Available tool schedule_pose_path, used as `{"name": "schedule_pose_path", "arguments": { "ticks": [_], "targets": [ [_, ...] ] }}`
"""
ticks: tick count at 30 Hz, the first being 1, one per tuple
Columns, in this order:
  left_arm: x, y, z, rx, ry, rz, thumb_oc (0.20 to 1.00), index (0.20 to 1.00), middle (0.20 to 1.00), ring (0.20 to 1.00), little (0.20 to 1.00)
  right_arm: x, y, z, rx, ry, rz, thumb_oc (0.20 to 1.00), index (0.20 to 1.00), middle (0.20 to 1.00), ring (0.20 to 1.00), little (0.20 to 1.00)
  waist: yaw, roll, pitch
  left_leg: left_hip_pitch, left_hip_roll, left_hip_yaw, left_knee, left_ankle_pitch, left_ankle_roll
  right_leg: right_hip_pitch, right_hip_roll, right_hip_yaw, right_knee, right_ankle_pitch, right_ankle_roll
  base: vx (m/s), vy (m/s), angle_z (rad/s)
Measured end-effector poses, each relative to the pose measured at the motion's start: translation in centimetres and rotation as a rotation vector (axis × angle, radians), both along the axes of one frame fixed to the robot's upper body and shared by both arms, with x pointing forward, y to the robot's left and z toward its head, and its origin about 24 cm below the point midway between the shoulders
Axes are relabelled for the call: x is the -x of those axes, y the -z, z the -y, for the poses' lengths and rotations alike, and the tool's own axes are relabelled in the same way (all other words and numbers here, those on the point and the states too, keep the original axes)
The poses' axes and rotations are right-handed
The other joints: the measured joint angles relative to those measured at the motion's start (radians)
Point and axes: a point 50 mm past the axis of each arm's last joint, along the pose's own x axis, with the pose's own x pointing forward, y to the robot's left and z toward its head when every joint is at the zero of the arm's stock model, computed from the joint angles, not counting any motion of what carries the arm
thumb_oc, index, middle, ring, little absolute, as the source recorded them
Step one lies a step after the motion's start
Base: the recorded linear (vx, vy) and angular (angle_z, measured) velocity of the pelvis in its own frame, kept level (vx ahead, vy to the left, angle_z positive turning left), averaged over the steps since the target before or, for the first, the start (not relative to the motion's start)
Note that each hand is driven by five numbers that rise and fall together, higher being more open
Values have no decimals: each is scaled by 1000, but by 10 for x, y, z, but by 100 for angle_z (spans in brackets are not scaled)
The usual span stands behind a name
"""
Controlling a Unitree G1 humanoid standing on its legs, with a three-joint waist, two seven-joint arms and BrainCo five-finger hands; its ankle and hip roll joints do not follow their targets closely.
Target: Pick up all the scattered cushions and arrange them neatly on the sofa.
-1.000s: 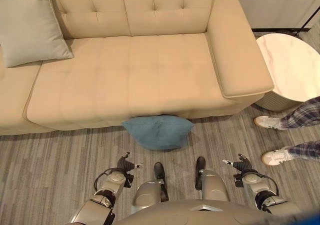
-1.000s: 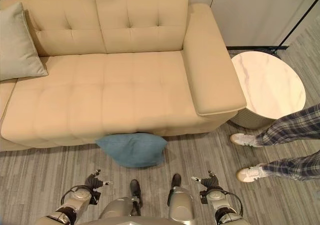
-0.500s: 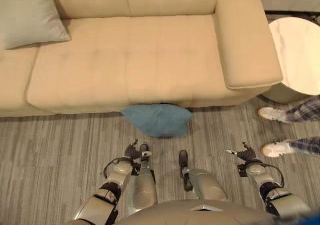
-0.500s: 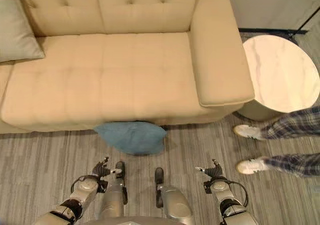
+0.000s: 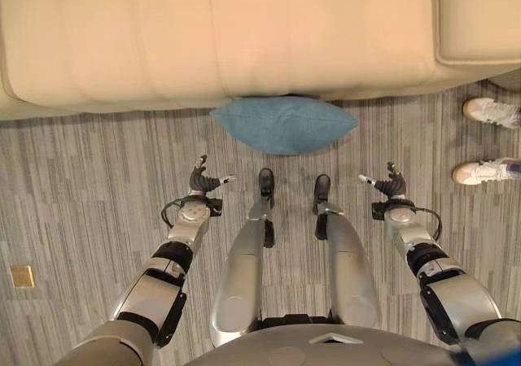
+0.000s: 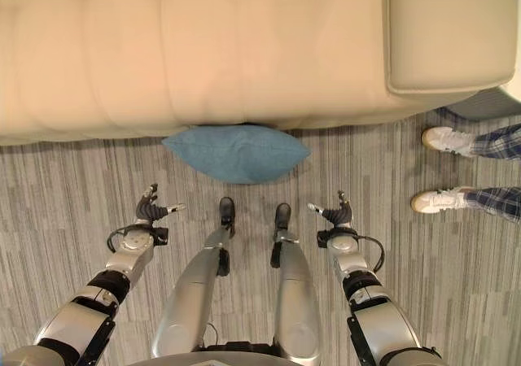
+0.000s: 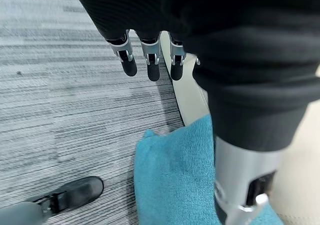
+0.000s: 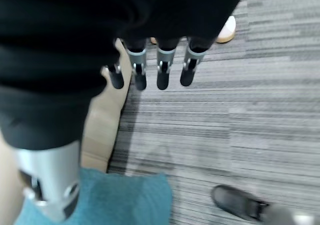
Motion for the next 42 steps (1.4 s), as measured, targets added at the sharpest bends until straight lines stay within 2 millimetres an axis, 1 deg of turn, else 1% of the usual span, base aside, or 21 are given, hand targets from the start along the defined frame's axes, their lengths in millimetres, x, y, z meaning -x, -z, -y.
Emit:
{"name": "schedule_pose_path", "arguments": {
  "ticks": [1,2,4,5,6,7,8,10,13,15,19,21,23,26,29,30,32,33,34,38,42],
  "targets": [
    [-8,-9,3,10,5,34,1000,1000,1000,1000,1000,-9,-12,-2,-13,9,48,1000,1000,1000,1000,1000,-2,1,18,-13,1,-1,1,5,3,-16,1,-1,4,3,0,-68,28,0],
    [-19,-24,8,22,7,87,1000,1000,1000,1000,1000,-21,-30,-6,-21,16,117,1000,1000,1000,1000,1000,-4,2,25,-46,3,0,1,8,2,-53,1,-1,10,3,0,-63,19,0],
    [-33,-44,11,38,-2,158,1000,1000,1000,1000,1000,-34,-52,-10,-18,13,202,1000,1000,1000,1000,1000,-10,4,26,-98,3,-2,-2,15,-4,-108,1,-2,17,4,-3,-33,10,3],
    [-43,-60,16,41,3,204,1000,1000,1000,1000,1000,-41,-67,-14,-20,12,253,1000,1000,1000,1000,1000,-12,5,27,-135,3,-4,-3,23,-6,-148,1,-4,25,5,-3,-36,22,6],
    [-48,-68,20,40,16,230,1000,1000,1000,1000,1000,-44,-73,-16,-25,11,272,1000,1000,1000,1000,1000,-12,8,34,-143,3,-6,-3,24,-7,-157,1,-6,26,5,-4,-32,24,5],
    [-49,-70,22,39,20,234,1000,1000,1000,1000,1000,-47,-77,-18,-23,8,286,1000,1000,1000,1000,1000,-12,9,34,-145,3,-5,-3,25,-6,-159,0,-6,29,4,-4,-32,24,3],
    [-53,-77,28,31,24,257,1000,1000,1000,1000,1000,-49,-81,-22,-18,11,303,1000,1000,1000,1000,1000,-14,13,29,-166,2,-6,2,24,-7,-186,-2,-6,44,1,-4,-19,15,5],
    [-61,-95,33,22,41,314,1000,1000,1000,1000,1000,-55,-98,-25,-20,2,365,1000,1000,1000,1000,1000,-12,19,24,-229,2,-9,2,32,-14,-255,-3,-6,63,-6,-7,-15,13,7],
    [-66,-109,38,17,44,363,1000,1000,1000,1000,1000,-58,-103,-29,-26,-5,383,1000,1000,1000,1000,1000,-12,22,28,-270,3,-13,2,41,-16,-308,-3,-6,88,-13,-14,0,27,6],
    [-66,-112,39,16,35,374,1000,1000,1000,1000,1000,-58,-104,-29,-29,7,390,1000,1000,1000,1000,1000,-14,23,25,-281,3,-14,3,43,-18,-323,-5,-6,96,-15,-14,-2,31,3],
    [-77,-149,46,18,54,489,1000,1000,1000,1000,1000,-67,-129,-35,-68,0,461,1000,1000,1000,1000,1000,-6,23,25,-385,3,-22,2,67,-28,-437,-6,-8,124,-13,-19,-5,2,6],
    [-80,-159,48,11,53,515,1000,1000,1000,1000,1000,-71,-139,-39,-64,-7,490,1000,1000,1000,1000,1000,-3,23,25,-401,3,-26,2,71,-31,-453,-6,-12,126,-12,-20,13,6,4],
    [-83,-173,54,6,59,552,1000,1000,1000,1000,1000,-75,-154,-42,-56,-16,528,1000,1000,1000,1000,1000,3,23,25,-418,4,-31,2,75,-33,-469,-7,-17,128,-11,-21,13,4,4],
    [-85,-183,56,5,63,577,1000,1000,1000,1000,1000,-79,-170,-48,-44,-42,569,1000,1000,1000,1000,1000,6,23,25,-438,4,-33,2,77,-33,-488,-8,-20,129,-10,-23,0,0,0],
    [-89,-200,65,-6,87,607,1000,1000,1000,1000,1000,-83,-188,-55,-15,-75,609,1000,1000,1000,1000,1000,10,24,25,-458,4,-34,3,81,-30,-507,-8,-21,130,-8,-25,0,0,0],
    [-90,-206,68,-6,90,621,1000,1000,1000,1000,1000,-85,-198,-57,-6,-86,634,1000,1000,1000,1000,1000,13,24,25,-467,4,-35,3,82,-31,-515,-8,-22,130,-8,-25,0,0,0],
    [-91,-212,75,-6,95,635,1000,1000,1000,1000,1000,-86,-207,-61,-2,-96,655,1000,1000,1000,1000,1000,16,24,25,-476,4,-39,3,84,-33,-523,-8,-26,130,-8,-25,17,9,1],
    [-92,-220,79,0,95,643,555,555,555,555,555,-89,-220,-68,35,-122,673,200,200,200,200,200,17,24,25,-483,4,-39,3,87,-31,-531,-8,-26,131,-6,-25,39,3,1],
    [-93,-226,80,14,93,654,200,200,200,200,200,-90,-228,-74,53,-147,690,200,200,200,200,200,16,24,25,-488,4,-40,3,89,-33,-535,-8,-26,131,-4,-26,36,3,0],
    [-92,-229,77,14,89,664,200,200,200,200,200,-91,-229,-74,64,-151,681,200,200,200,200,200,21,24,25,-489,4,-39,3,89,-33,-536,-8,-26,128,-1,-25,0,0,0],
    [-90,-233,81,53,105,682,200,200,200,200,200,-90,-234,-74,66,-169,698,200,200,200,200,200,20,24,25,-491,5,-34,3,90,-32,-541,-8,-23,126,3,-26,0,0,0]
  ]
}}
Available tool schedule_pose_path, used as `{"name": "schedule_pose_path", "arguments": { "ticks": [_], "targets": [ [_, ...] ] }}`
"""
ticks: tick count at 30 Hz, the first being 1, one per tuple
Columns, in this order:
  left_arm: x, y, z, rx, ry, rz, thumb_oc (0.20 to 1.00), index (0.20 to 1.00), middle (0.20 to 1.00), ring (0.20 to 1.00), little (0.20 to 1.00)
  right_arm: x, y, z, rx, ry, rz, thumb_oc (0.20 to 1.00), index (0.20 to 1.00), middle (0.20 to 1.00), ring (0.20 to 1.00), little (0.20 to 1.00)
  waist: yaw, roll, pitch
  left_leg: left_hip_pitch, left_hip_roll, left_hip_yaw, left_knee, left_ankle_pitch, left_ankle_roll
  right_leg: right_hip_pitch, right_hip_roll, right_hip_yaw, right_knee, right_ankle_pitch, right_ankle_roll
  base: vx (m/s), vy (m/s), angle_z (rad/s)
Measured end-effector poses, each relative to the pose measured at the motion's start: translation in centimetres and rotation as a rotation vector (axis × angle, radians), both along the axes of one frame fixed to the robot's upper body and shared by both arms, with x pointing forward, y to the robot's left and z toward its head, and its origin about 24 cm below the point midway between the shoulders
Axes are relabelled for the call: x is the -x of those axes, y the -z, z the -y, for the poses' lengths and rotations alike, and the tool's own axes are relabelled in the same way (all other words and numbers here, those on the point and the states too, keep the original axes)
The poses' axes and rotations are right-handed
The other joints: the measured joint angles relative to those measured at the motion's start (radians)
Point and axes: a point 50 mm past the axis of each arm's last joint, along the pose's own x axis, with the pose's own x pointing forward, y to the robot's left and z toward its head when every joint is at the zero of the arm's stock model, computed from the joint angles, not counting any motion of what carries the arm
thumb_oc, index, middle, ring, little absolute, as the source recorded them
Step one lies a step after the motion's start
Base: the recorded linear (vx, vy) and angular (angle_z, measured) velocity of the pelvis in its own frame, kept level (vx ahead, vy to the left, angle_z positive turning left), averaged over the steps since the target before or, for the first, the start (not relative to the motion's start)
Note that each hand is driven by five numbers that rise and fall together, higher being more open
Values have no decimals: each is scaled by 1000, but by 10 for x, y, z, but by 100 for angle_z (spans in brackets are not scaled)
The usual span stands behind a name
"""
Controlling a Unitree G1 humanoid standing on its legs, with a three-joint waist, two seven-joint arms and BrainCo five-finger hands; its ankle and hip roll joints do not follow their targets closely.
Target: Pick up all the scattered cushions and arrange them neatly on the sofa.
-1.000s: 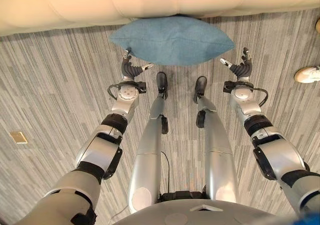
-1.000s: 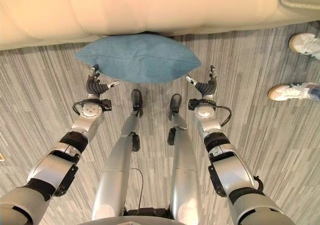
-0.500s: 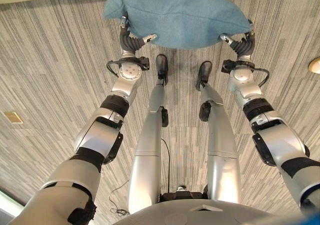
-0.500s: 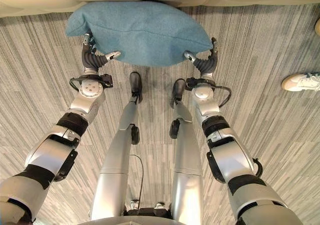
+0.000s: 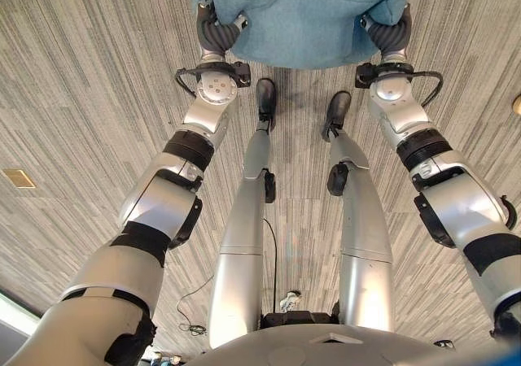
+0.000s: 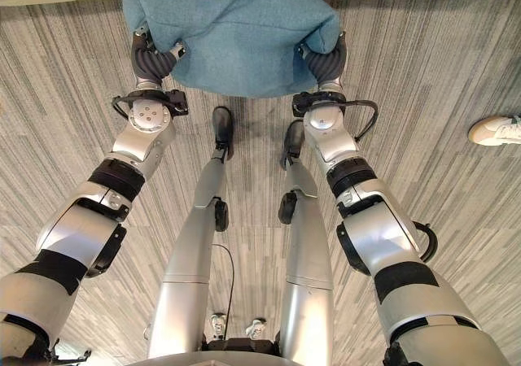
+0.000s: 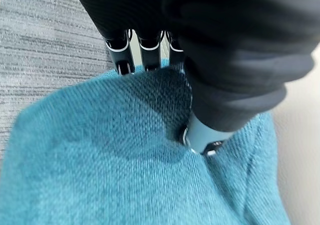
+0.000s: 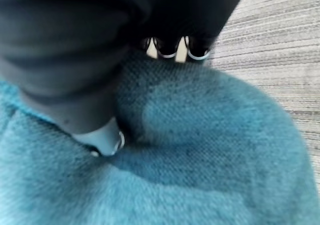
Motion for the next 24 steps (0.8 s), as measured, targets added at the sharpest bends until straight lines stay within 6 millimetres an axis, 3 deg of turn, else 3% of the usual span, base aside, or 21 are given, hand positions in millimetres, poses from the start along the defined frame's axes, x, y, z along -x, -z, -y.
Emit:
{"name": "schedule_pose_path", "arguments": {
  "ticks": [4,5,6,7,8,10,13,17,20,22,24],
  "targets": [
    [7,-2,-7,16,21,33,200,200,200,200,200,5,-11,5,8,-36,42,200,200,200,200,200,0,-2,18,31,-1,11,5,5,3,23,-1,9,16,4,-5,0,0,0],
    [14,1,-14,39,31,53,200,200,200,200,200,10,-11,3,-11,-68,64,200,200,200,200,200,-7,-13,113,144,-2,18,9,7,5,131,-3,23,22,6,-6,0,0,0],
    [16,18,-17,39,29,11,200,200,200,200,200,12,4,1,-15,-79,30,200,200,200,200,200,-8,-17,116,189,-2,14,5,7,5,179,-1,22,7,6,-5,8,-30,-19],
    [35,89,-16,75,53,-151,200,200,200,200,200,27,71,-1,-1,-104,-112,200,200,200,200,200,-8,-23,-103,169,2,2,7,-49,-3,154,5,26,0,-22,19,-16,-126,-18],
    [41,103,-16,87,61,-180,200,200,200,200,200,33,85,1,-6,-105,-141,200,200,200,200,200,-15,-22,-157,173,0,6,7,-49,-10,154,2,30,5,-26,25,-30,-111,-15],
    [57,120,-14,136,100,-206,200,200,200,200,200,45,106,6,-1,-111,-181,200,200,200,200,200,-32,-23,-166,238,-1,6,16,-45,-4,222,-1,23,18,-28,21,-36,-78,3],
    [86,169,-12,154,134,-336,200,200,200,200,200,74,160,17,21,-108,-325,200,200,200,200,200,-35,-21,-180,437,11,13,-33,-51,-13,414,15,22,-34,-34,25,-47,-107,-14],
    [111,200,-15,163,164,-436,200,200,200,200,200,106,192,22,-7,-118,-402,200,200,200,200,200,-35,-11,-216,586,28,16,-80,-49,-16,553,32,15,-63,-47,16,98,-110,-8],
    [137,225,-15,181,190,-528,200,200,200,200,200,139,218,26,-23,-125,-480,200,200,200,200,200,-37,28,-238,724,44,8,-125,-61,-31,694,45,-9,-108,-57,8,140,-135,-1],
    [147,233,-13,151,233,-563,200,200,200,200,200,152,228,38,21,-130,-530,200,200,200,200,200,-42,57,-258,831,56,-4,-142,-67,-34,814,56,-30,-133,-73,6,113,-160,10],
    [147,233,-11,153,241,-564,200,200,200,200,200,154,229,41,48,-130,-537,200,200,200,200,200,-40,63,-286,844,65,-7,-143,-71,-36,832,66,-34,-142,-75,2,64,-112,5]
  ]
}}
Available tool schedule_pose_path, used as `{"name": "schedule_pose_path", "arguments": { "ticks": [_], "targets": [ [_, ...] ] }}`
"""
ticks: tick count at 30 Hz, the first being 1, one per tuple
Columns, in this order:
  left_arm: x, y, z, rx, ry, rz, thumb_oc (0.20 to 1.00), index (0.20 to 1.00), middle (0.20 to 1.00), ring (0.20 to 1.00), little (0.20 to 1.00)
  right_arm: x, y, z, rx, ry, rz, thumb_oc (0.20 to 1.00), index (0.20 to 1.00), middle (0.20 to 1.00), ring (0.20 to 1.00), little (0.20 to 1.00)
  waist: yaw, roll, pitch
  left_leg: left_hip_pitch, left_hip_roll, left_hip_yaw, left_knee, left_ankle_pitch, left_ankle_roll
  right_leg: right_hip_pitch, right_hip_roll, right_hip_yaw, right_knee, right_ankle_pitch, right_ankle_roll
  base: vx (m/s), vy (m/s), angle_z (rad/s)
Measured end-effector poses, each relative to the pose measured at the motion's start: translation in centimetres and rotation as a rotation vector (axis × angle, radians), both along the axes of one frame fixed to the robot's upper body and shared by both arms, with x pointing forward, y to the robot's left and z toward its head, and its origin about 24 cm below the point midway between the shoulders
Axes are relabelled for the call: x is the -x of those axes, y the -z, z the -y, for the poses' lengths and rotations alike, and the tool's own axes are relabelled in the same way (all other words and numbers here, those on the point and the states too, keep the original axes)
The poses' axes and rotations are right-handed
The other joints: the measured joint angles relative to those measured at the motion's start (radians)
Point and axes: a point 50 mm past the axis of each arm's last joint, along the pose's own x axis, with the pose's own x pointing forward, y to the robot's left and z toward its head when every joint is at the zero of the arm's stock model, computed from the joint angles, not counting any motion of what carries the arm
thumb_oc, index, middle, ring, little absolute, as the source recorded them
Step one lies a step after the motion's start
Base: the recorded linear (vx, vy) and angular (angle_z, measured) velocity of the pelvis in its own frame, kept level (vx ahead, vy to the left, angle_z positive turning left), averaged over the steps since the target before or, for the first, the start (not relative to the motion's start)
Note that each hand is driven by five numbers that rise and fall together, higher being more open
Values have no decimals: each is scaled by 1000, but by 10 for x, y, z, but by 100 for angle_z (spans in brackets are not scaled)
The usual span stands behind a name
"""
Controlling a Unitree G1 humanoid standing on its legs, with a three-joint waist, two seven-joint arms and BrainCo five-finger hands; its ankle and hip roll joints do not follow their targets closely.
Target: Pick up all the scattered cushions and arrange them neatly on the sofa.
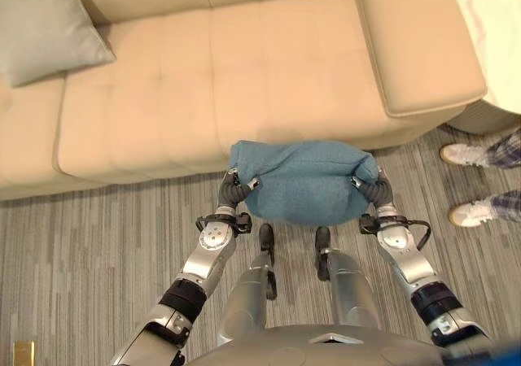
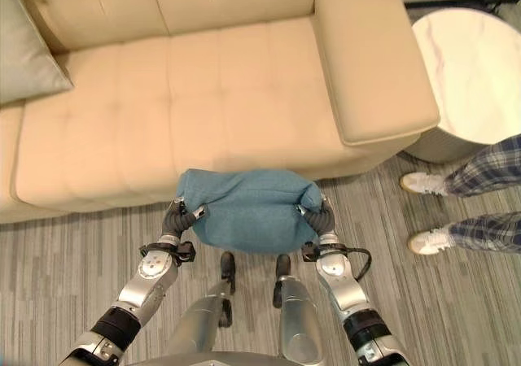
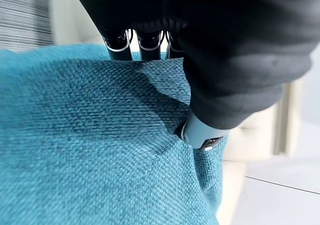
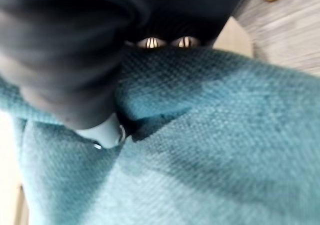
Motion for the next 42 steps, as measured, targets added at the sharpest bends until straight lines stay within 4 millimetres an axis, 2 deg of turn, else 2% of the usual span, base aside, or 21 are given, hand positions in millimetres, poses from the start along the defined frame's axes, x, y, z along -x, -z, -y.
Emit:
{"name": "schedule_pose_path", "arguments": {
  "ticks": [4,8,13,16,18,20,21,22,23,24,26,27,29,30,31,32,34,36,37,40,42],
  "targets": [
    [10,10,-2,2,3,-44,200,200,200,200,200,5,6,1,34,-18,-28,200,200,200,200,200,-15,-10,-11,100,33,-21,1,-15,-13,127,34,-27,-32,-15,-23,117,-164,11],
    [11,11,-1,-1,13,-48,200,200,200,200,200,5,5,4,54,-26,-25,200,200,200,200,200,-24,-27,-32,104,47,-39,34,-33,-16,154,48,-46,-31,-32,-47,112,-22,10],
    [5,5,1,-75,45,-8,200,200,200,200,200,3,-4,9,65,-27,9,200,200,200,200,200,-1,-56,-17,-16,18,-38,162,-58,-24,154,25,-46,-67,-20,-61,122,115,18],
    [14,3,-4,-79,34,0,200,200,200,200,200,2,-9,5,56,-44,25,200,200,200,200,200,8,-45,-20,55,17,-39,60,-53,8,158,33,1,-60,-21,-34,218,225,-53],
    [13,1,-7,-102,38,8,200,200,200,200,200,2,-9,4,57,-49,20,200,200,200,200,200,28,-69,-10,125,-9,47,34,-67,46,166,0,45,-35,-5,10,90,126,-80],
    [9,-2,-7,-111,43,21,200,200,200,200,200,3,-7,3,62,-51,14,200,200,200,200,200,18,-73,-9,147,-41,60,46,-90,68,174,-39,38,-8,-5,55,134,148,-38],
    [6,-6,-10,-127,44,33,200,200,200,200,200,1,-9,1,57,-54,20,200,200,200,200,200,15,-79,-5,145,-48,67,59,-106,79,169,-49,34,8,-5,58,167,82,-27],
    [5,-7,-16,-143,34,38,200,200,200,200,200,-1,-10,-5,50,-70,22,200,200,200,200,200,22,-79,6,173,-51,83,46,-116,93,114,-64,37,126,3,81,243,37,-35],
    [5,-7,-17,-145,30,36,200,200,200,200,200,-1,-9,-7,50,-73,18,200,200,200,200,200,24,-67,17,204,-50,81,29,-124,98,91,-64,39,145,-28,111,339,-46,-31],
    [3,-9,-19,-144,22,44,200,200,200,200,200,-2,-9,-7,51,-77,21,200,200,200,200,200,23,-65,17,228,-56,82,8,-143,90,66,-64,45,72,-19,115,349,-94,-11],
    [2,-11,-19,-143,19,50,200,200,200,200,200,-3,-11,-8,58,-81,25,200,200,200,200,200,18,-65,17,240,-60,77,-10,-146,81,20,-60,52,-89,57,125,245,-150,14],
    [2,-10,-19,-142,21,50,200,200,200,200,200,-2,-9,-7,60,-79,17,200,200,200,200,200,3,-71,16,253,-67,64,-12,-148,70,22,-57,56,-205,127,117,214,-224,48],
    [3,-8,-16,-136,28,43,200,200,200,200,200,1,-6,-5,68,-75,3,200,200,200,200,200,-2,-80,17,290,-72,27,-14,-165,49,81,-56,55,-283,188,102,213,-248,68],
    [5,-7,-12,-129,31,41,200,200,200,200,200,2,-4,-2,83,-71,-8,200,200,200,200,200,-5,-74,15,308,-58,-3,-13,-175,34,109,-43,54,-289,245,81,169,-213,92],
    [6,-6,-7,-121,38,39,200,200,200,200,200,3,-3,4,99,-61,-17,200,200,200,200,200,0,-65,14,306,-26,-28,21,-186,16,153,-13,29,-317,273,29,176,-292,91],
    [8,-4,-5,-110,37,32,200,200,200,200,200,2,-4,7,111,-65,-14,200,200,200,200,200,25,-65,14,277,10,-17,126,-186,0,219,25,-7,-374,270,-17,158,-252,80],
    [9,-3,-2,-99,50,31,200,200,200,200,200,1,-8,10,112,-56,3,200,200,200,200,200,32,-84,16,108,30,-12,434,-215,-34,271,32,-39,-387,233,-67,147,-156,47],
    [8,-4,-1,-97,58,35,200,200,200,200,200,1,-9,11,110,-51,6,200,200,200,200,200,30,-91,20,54,20,-7,368,-224,-44,298,42,-59,-396,204,-54,168,-42,26],
    [6,-7,-1,-98,63,46,200,200,200,200,200,1,-9,12,109,-48,3,200,200,200,200,200,26,-102,25,2,22,33,285,-213,-39,317,58,-79,-406,187,-50,241,11,29],
    [3,-10,-1,-104,73,59,200,200,200,200,200,3,-6,11,99,-42,-9,200,200,200,200,200,22,-109,30,-25,47,98,112,-112,-38,383,109,-103,-448,166,-40,230,70,12],
    [3,-10,-1,-106,75,58,200,200,200,200,200,4,-5,11,96,-38,-12,200,200,200,200,200,15,-111,30,6,56,96,95,-91,-20,427,125,-99,-447,139,-27,344,253,-9]
  ]
}}
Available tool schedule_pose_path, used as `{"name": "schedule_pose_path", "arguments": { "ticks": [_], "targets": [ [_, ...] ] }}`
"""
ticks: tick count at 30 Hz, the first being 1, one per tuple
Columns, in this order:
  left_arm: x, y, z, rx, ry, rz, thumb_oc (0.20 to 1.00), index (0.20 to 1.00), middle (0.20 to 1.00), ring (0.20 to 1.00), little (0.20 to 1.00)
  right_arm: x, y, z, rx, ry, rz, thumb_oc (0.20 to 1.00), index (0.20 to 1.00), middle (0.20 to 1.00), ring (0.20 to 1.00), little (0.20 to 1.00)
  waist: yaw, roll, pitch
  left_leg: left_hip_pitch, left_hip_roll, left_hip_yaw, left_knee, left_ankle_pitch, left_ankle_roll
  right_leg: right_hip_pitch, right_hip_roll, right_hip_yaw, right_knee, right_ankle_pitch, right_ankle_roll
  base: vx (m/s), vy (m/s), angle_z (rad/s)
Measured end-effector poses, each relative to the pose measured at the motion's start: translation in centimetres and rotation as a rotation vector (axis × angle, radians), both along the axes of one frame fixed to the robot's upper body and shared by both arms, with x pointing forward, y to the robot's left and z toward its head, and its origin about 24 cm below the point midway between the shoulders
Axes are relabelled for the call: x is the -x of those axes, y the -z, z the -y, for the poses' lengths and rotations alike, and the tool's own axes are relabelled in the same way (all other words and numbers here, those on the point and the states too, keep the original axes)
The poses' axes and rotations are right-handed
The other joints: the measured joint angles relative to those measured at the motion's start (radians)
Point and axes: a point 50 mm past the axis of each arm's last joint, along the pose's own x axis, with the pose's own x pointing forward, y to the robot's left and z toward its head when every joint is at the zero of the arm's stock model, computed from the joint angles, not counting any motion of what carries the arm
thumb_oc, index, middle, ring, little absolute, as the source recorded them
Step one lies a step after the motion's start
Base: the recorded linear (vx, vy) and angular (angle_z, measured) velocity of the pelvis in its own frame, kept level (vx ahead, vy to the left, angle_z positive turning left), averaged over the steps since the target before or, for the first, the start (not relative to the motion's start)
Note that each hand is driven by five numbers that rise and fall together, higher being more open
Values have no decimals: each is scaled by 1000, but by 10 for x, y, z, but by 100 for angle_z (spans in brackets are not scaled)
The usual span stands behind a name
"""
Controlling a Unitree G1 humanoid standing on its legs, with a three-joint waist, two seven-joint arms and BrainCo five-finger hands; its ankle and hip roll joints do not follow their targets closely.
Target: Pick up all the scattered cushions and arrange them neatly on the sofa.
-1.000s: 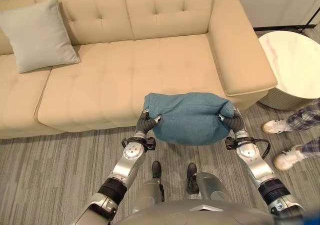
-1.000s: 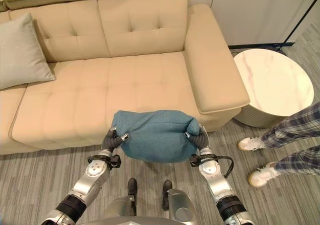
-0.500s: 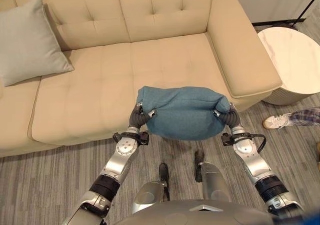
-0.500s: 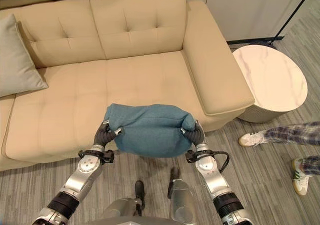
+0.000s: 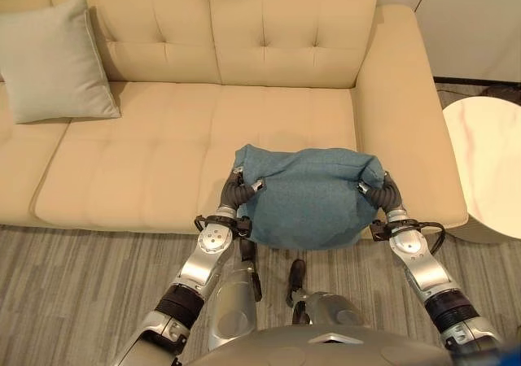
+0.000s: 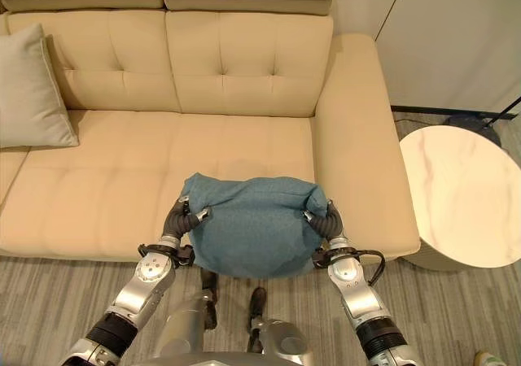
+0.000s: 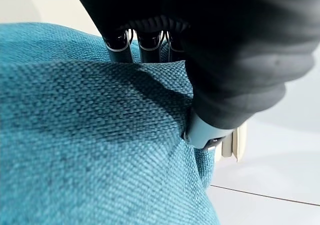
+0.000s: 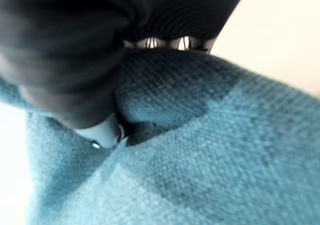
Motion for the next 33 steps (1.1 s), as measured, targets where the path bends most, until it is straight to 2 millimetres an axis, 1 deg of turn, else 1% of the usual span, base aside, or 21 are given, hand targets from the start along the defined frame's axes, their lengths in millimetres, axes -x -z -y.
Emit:
{"name": "schedule_pose_path", "arguments": {
  "ticks": [2,3,4,5,6,7,8,9,10,11,14,15,17,18,21,22,25,26,29,32,33],
  "targets": [
    [0,0,0,0,0,-2,200,200,200,200,200,-1,-2,0,0,0,8,200,200,200,200,200,-10,6,-4,80,-17,2,-42,4,11,8,-6,29,26,-27,7,251,259,-44],
    [2,2,0,1,1,-10,200,200,200,200,200,0,-3,0,4,0,11,200,200,200,200,200,-16,22,-12,160,-24,3,-104,53,63,6,-4,49,67,-55,-1,154,305,-55],
    [2,3,-3,-12,-1,-21,200,200,200,200,200,1,-5,-4,-13,2,22,200,200,200,200,200,-30,12,-15,185,-54,10,-115,51,89,-36,-48,48,181,-84,29,117,327,-51],
    [1,2,-6,-28,-1,-20,200,200,200,200,200,-1,-14,-5,-21,-4,62,200,200,200,200,200,-30,14,-14,205,-87,32,-109,28,123,-126,-108,50,402,-140,81,146,244,-18],
    [1,2,-9,-46,0,-17,200,200,200,200,200,-2,-18,-8,-37,-5,83,200,200,200,200,200,-38,15,-14,223,-115,29,-108,11,144,-224,-170,53,631,-160,100,132,128,-12],
    [1,2,-11,-57,-2,-20,200,200,200,200,200,-3,-20,-12,-65,3,96,200,200,200,200,200,-33,11,-18,246,-154,28,-112,-19,154,-307,-227,79,735,-196,143,192,55,15],
    [1,2,-12,-62,-1,-19,200,200,200,200,200,-4,-23,-11,-65,5,106,200,200,200,200,200,-32,18,-20,254,-174,28,-115,-22,152,-337,-246,107,695,-200,150,169,-14,14],
    [1,2,-12,-61,-2,-17,200,200,200,200,200,-4,-23,-11,-66,5,109,200,200,200,200,200,-28,28,-22,259,-177,24,-118,-28,144,-348,-245,114,604,-198,151,139,-25,11],
    [0,1,-12,-60,-7,-12,200,200,200,200,200,-5,-24,-12,-65,3,112,200,200,200,200,200,-22,38,-19,267,-179,20,-125,-30,142,-348,-226,119,502,-175,149,109,-49,32],
    [-2,-1,-11,-60,-4,-4,200,200,200,200,200,-3,-22,-11,-66,9,103,200,200,200,200,200,-32,37,-24,269,-190,1,-119,-29,143,-304,-217,132,391,-95,148,98,-65,42],
    [-11,-12,-9,-58,-31,41,200,200,200,200,200,-9,-27,-10,-57,6,122,200,200,200,200,200,-27,35,-28,270,-193,-18,-117,-30,141,-229,-181,128,277,-48,139,125,-89,40],
    [-15,-17,-10,-58,-41,61,200,200,200,200,200,-14,-32,-11,-55,2,139,200,200,200,200,200,-20,32,-32,272,-194,-19,-119,-30,141,-191,-180,120,229,-15,122,120,-68,9],
    [-18,-23,-9,-47,-59,88,200,200,200,200,200,-20,-38,-12,-49,-2,162,200,200,200,200,200,-14,49,-43,278,-174,-22,-124,-29,141,-148,-156,98,153,32,80,144,-81,3],
    [-20,-29,-6,-37,-67,111,200,200,200,200,200,-22,-42,-10,-38,-1,178,200,200,200,200,200,-12,59,-53,299,-156,-24,-136,-33,125,-101,-132,89,92,50,65,174,-92,2],
    [-28,-38,-5,-34,-85,144,200,200,200,200,200,-28,-47,-14,-32,5,196,200,200,200,200,200,-20,60,-81,309,-135,-25,-166,-32,111,-74,-103,84,24,76,50,93,-57,-2],
    [-35,-48,-4,-35,-98,181,200,200,200,200,200,-35,-54,-16,-28,9,224,200,200,200,200,200,-23,58,-82,304,-130,-24,-166,-29,107,-67,-95,83,-4,95,41,31,-30,-5],
    [-56,-75,0,-42,-121,269,200,200,200,200,200,-56,-71,-21,-13,28,283,200,200,200,200,200,-37,60,-82,287,-118,-25,-164,-26,103,-82,-83,82,-5,97,37,-18,-16,-2],
    [-70,-94,2,-45,-145,324,200,200,200,200,200,-70,-88,-24,-14,40,336,200,200,200,200,200,-36,64,-82,251,-117,-26,-162,-17,97,-118,-83,81,-5,106,24,-114,-16,2],
    [-88,-114,4,-55,-176,374,200,200,200,200,200,-88,-108,-29,-24,62,384,200,200,200,200,200,-32,67,-81,191,-118,-27,-148,-8,93,-170,-84,77,-5,119,16,-109,-16,5],
    [-114,-154,3,-85,-225,455,200,200,200,200,200,-112,-148,-36,1,82,488,200,200,200,200,200,-17,77,-68,97,-117,-35,-151,23,84,-261,-84,72,-5,144,6,-76,-25,9],
    [-116,-160,2,-84,-232,465,200,200,200,200,200,-116,-154,-36,-2,88,497,200,200,200,200,200,-13,80,-66,90,-115,-36,-156,27,81,-270,-82,71,-5,144,5,-47,-28,8]
  ]
}}
